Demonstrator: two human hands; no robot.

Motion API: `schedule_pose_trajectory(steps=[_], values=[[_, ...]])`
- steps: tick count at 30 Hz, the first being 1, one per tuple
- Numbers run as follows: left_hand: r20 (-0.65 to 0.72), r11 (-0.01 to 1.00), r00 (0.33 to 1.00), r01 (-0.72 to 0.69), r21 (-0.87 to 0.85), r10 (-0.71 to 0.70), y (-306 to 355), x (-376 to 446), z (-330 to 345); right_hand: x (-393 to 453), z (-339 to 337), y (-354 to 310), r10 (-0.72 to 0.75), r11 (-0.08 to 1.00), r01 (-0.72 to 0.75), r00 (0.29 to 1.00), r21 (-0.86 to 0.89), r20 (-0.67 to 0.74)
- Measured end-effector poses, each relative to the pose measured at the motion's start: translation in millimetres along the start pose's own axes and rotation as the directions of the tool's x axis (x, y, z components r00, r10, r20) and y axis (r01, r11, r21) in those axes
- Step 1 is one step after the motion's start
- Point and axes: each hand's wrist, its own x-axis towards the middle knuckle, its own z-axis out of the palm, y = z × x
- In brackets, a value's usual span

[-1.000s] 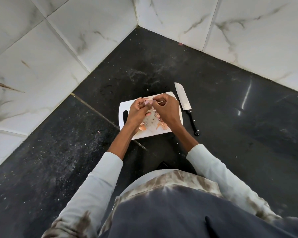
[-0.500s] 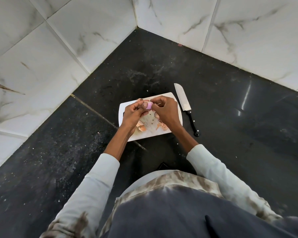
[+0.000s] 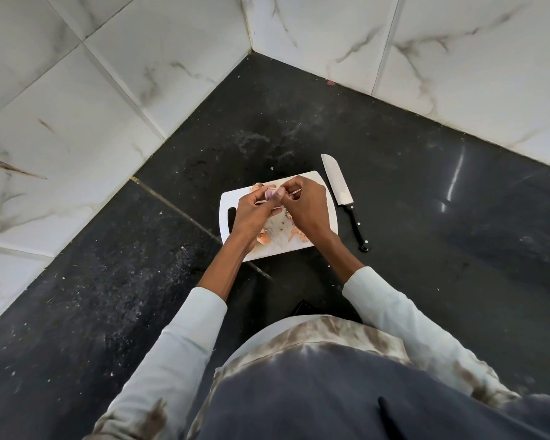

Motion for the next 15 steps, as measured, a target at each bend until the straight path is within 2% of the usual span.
schedule_pose_trajectory(steps=[4,7,10,15], values=[[-0.080,0.999,0.997,0.020,-0.046,-0.023,-1,4,2,0,-1,2,-0.001,1.000,0.001,1.000,0.009,0.012],[-0.093,1.000,0.996,0.001,-0.017,-0.002,-3,4,-1,2,0,2,0.000,1.000,0.000,0.999,0.002,0.033],[-0.056,0.997,0.997,-0.059,0.049,0.061,-5,3,-7,3,3,4,-0.016,0.999,0.017,0.999,-0.030,0.044],[0.031,0.997,0.999,-0.033,0.066,0.031,-4,3,-10,4,-1,10,-0.007,0.999,0.007,1.000,-0.045,0.000]])
